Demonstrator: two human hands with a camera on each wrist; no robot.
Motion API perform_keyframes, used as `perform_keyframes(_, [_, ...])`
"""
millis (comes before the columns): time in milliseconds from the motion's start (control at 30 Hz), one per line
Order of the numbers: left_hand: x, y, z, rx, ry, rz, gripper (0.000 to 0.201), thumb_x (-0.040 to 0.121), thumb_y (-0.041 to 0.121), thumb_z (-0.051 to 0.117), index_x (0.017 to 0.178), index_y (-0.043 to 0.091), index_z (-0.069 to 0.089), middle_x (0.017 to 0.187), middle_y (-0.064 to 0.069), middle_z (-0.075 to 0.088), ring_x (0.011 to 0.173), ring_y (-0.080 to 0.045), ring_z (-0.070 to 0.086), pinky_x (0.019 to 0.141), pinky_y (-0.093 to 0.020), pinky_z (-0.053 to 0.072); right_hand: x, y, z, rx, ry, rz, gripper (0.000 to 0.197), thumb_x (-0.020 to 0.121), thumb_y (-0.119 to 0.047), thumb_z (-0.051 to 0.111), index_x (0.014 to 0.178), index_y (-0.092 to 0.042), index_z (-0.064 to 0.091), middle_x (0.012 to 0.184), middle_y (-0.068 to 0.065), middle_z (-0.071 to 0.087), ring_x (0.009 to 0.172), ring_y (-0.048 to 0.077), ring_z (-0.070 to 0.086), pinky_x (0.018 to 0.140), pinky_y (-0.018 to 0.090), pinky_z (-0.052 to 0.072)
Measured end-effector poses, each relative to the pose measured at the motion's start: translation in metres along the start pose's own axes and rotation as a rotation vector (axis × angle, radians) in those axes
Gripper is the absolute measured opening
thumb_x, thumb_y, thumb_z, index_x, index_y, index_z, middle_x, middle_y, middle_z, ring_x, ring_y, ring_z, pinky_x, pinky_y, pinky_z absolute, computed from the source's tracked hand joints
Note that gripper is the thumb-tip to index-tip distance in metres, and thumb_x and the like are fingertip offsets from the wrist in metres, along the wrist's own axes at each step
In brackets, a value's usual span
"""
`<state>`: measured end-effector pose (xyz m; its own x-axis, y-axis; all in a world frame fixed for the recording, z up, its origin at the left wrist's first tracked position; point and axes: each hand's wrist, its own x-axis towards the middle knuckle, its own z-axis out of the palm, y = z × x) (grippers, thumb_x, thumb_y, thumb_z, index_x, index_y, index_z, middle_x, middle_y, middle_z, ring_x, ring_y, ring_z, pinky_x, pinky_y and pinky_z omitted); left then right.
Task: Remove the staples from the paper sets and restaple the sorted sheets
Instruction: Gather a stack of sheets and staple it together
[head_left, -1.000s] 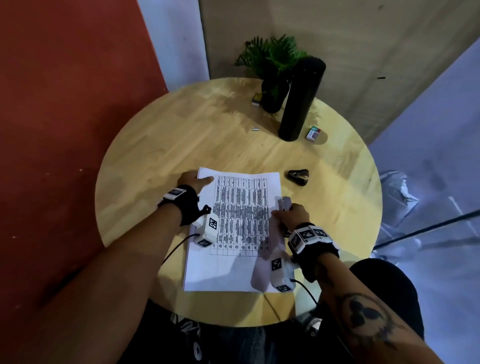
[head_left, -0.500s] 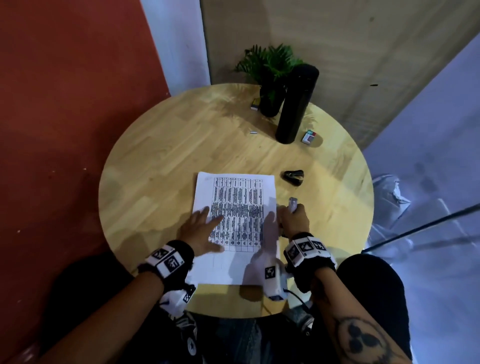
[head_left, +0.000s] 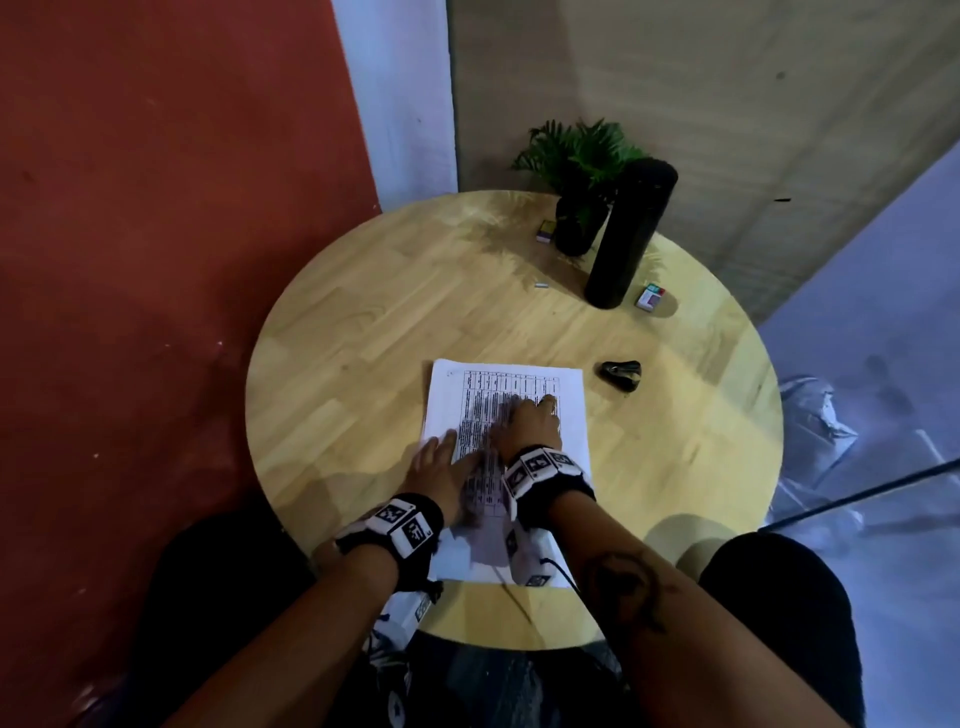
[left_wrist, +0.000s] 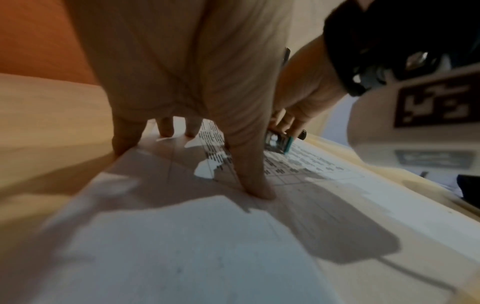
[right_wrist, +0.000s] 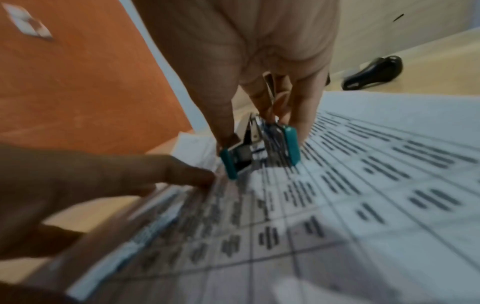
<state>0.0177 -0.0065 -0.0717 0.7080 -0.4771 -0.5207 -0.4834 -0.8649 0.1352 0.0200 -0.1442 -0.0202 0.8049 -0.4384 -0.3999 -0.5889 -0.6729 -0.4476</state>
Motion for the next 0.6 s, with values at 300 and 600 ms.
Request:
perform_keyframes(300, [-0.028,0.007,-0.008,-0.118,0.078,-0.052,0.090,0.078,0.051,0.068,0.149,0.035,0.015,0.160,-0.006,-0.009,0.147,-0.029,-0.005,0.117,-0.047,0.014,-0.053,0.057,-0.001,0.078,0.144,0.001,0.045,0.090,-0.033,0.055,0.124,-0.006,0.047,0.129,0.017,0.041,0.121,0.034,0.040,0.092,0.037,0.040])
perform_keyframes(600, [-0.080,0.038,0.012,-0.142,0.065,-0.050,0.070,0.086,0.038,0.064,0.146,0.034,0.028,0.158,0.001,0.011,0.144,-0.023,0.014,0.114,-0.036,0.022,-0.118,0.081,0.048,-0.290,0.095,-0.166,0.023,0.082,0.000,0.052,0.102,0.001,0.062,0.106,0.013,0.057,0.106,0.032,0.057,0.064,0.037,0.051])
